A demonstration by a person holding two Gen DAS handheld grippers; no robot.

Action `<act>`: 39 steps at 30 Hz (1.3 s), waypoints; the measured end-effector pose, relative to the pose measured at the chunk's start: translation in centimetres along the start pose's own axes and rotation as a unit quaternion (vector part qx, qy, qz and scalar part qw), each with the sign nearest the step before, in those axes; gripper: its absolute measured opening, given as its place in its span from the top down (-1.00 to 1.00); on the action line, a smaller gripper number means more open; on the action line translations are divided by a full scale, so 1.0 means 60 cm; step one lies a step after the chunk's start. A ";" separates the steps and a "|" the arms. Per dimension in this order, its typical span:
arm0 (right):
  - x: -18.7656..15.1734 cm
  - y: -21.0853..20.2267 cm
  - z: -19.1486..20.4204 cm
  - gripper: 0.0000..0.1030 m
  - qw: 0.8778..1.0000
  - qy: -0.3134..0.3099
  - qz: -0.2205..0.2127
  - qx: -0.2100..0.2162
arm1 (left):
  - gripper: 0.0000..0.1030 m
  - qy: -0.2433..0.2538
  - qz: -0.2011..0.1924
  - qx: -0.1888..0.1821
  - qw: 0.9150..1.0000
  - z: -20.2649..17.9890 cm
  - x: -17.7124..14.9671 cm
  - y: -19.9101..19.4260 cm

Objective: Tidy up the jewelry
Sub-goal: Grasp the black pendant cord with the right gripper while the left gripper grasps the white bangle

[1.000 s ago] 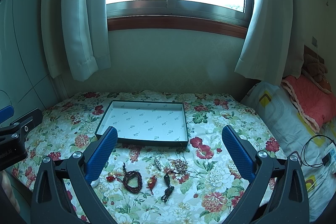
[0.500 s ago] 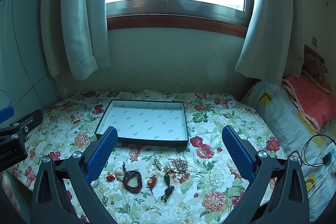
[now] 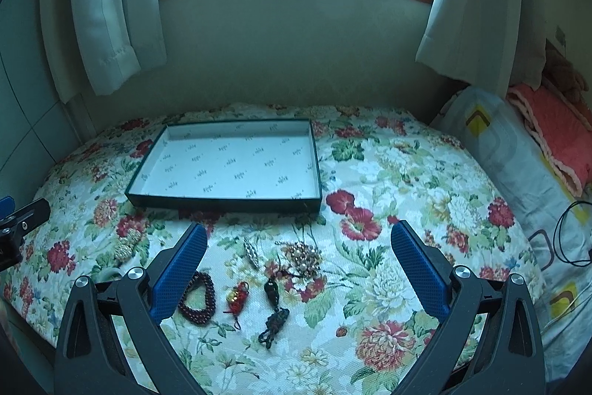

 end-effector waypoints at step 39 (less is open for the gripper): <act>-0.144 0.199 0.057 0.66 0.987 -0.047 0.135 0.075 | -0.77 0.005 0.121 0.006 0.993 0.033 -0.156 0.185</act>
Point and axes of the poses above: each gripper's, at about its wrist camera, not at the fingertips, and y roughly the way its jaws point, z to its left, x to its top, the point moved 10 cm from there along y, roughly the way its jaws point, and after that the axes turned 5 degrees about z, right-handed, at the moved point
